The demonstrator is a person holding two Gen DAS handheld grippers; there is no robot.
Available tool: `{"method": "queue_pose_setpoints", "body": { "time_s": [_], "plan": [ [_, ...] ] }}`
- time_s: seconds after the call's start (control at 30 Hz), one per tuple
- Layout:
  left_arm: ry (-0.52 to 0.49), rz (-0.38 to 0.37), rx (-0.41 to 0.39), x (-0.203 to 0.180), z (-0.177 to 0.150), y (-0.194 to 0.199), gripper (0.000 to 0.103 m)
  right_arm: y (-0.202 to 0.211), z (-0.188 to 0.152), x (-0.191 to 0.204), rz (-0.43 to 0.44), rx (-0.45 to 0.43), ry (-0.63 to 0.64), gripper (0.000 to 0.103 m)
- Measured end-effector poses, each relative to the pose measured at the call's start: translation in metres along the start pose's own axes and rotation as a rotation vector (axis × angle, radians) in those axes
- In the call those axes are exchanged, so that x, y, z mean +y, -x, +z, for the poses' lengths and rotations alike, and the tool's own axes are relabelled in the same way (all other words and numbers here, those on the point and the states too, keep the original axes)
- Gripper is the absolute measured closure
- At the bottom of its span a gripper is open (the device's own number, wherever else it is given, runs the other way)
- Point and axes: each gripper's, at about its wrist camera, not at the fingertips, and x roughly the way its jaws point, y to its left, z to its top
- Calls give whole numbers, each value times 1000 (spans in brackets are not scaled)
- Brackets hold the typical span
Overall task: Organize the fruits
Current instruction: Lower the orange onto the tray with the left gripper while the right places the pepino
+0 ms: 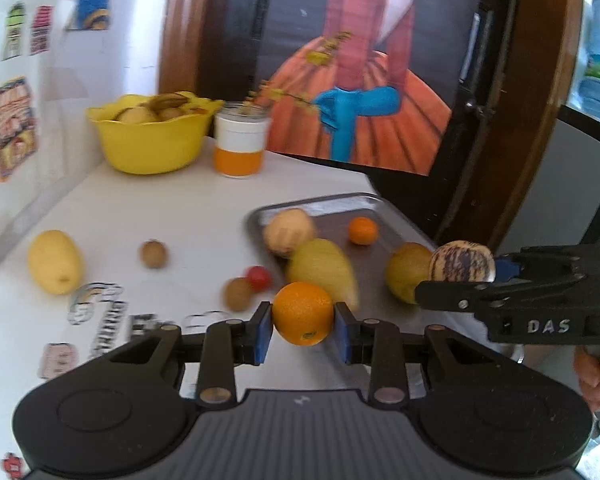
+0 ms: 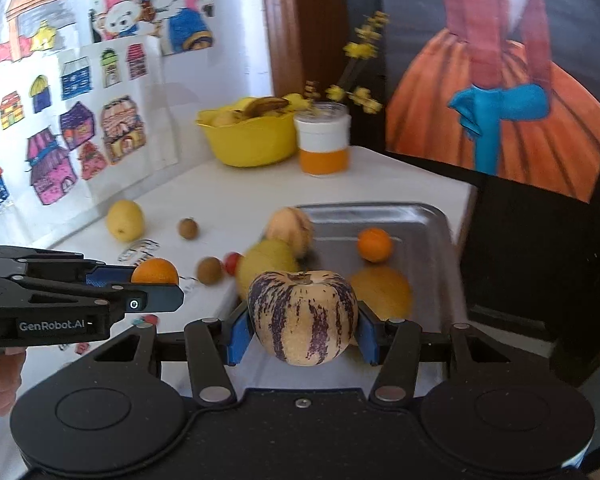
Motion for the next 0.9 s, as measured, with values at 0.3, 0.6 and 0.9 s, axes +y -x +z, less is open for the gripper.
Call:
{"method": "queue_pose_setpoints", "body": {
  "time_s": [0.3, 0.6, 0.9],
  "plan": [
    [-28, -23, 52, -34, -6, -26, 68, -7, -28, -26, -16, 1, -20, 48],
    [-46, -10, 89, -42, -12, -43, 68, -17, -40, -33, -22, -4, -18, 48],
    [-54, 5, 100, -43, -14, -52, 68, -25, -46, -29, -33, -22, 4, 48]
  ]
}}
